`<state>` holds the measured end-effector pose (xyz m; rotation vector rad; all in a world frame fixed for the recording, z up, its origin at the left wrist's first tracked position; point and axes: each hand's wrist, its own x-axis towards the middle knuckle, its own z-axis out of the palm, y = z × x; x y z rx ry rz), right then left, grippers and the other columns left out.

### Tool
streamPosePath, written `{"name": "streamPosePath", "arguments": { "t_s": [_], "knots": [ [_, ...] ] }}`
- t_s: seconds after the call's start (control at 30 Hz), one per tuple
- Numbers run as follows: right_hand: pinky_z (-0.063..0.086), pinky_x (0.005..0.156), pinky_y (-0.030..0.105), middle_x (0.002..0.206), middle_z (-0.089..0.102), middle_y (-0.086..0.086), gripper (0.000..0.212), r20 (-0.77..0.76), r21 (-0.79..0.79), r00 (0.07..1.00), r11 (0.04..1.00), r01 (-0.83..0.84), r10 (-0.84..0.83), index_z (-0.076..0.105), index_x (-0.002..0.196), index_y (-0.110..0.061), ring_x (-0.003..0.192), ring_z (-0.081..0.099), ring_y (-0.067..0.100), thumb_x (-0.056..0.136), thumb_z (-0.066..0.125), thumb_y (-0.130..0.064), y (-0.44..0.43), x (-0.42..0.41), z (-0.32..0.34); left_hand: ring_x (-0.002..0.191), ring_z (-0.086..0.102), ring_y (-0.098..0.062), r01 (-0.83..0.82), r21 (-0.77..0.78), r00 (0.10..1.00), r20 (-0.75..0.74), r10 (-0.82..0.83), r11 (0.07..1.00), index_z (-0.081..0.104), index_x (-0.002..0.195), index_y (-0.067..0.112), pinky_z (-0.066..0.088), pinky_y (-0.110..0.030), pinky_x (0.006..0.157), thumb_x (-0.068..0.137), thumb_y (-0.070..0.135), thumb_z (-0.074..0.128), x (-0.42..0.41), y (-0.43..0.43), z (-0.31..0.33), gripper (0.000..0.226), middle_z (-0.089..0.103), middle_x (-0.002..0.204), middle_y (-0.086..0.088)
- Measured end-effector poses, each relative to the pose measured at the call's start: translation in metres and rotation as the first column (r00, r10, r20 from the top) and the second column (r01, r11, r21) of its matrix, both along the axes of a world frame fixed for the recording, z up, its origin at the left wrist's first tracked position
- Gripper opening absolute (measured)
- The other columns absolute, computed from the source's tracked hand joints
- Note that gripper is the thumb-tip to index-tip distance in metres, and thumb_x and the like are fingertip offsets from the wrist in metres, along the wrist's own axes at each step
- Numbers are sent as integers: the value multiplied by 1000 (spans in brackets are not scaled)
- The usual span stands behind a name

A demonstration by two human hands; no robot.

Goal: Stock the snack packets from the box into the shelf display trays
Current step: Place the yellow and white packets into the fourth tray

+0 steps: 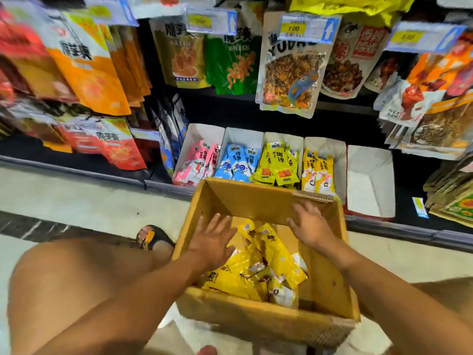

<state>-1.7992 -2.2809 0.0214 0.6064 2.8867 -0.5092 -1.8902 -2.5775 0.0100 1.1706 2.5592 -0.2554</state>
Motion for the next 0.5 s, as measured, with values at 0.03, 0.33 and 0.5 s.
{"name": "streamPosePath", "arguments": {
  "t_s": [0.03,0.33,0.5],
  "knots": [
    [41,108,47,151,36,11,54,21,-8,1000,1000,-11,11,44,146,-23,137,36,34,97,53,-46,-8,5,-5,158,-10,-29,-22,-8,1000,5,22,1000,15,162,36,-8,-65,121,104,60,21,9,-12,-7,63,-3,173,-1],
    [38,111,44,156,31,7,64,304,-128,940,985,-120,154,37,150,-27,140,36,33,94,57,-50,-66,26,-69,159,2,-29,-168,144,981,-70,179,975,37,156,40,0,-61,122,102,66,23,38,-95,-53,62,21,169,1],
    [41,107,45,151,39,10,69,430,-226,875,965,-136,224,36,152,-24,137,40,36,92,63,-45,-97,28,-108,159,5,-22,-175,189,979,-69,191,966,45,150,43,9,-59,124,101,59,33,40,-98,-63,54,29,167,3]
  ]
}}
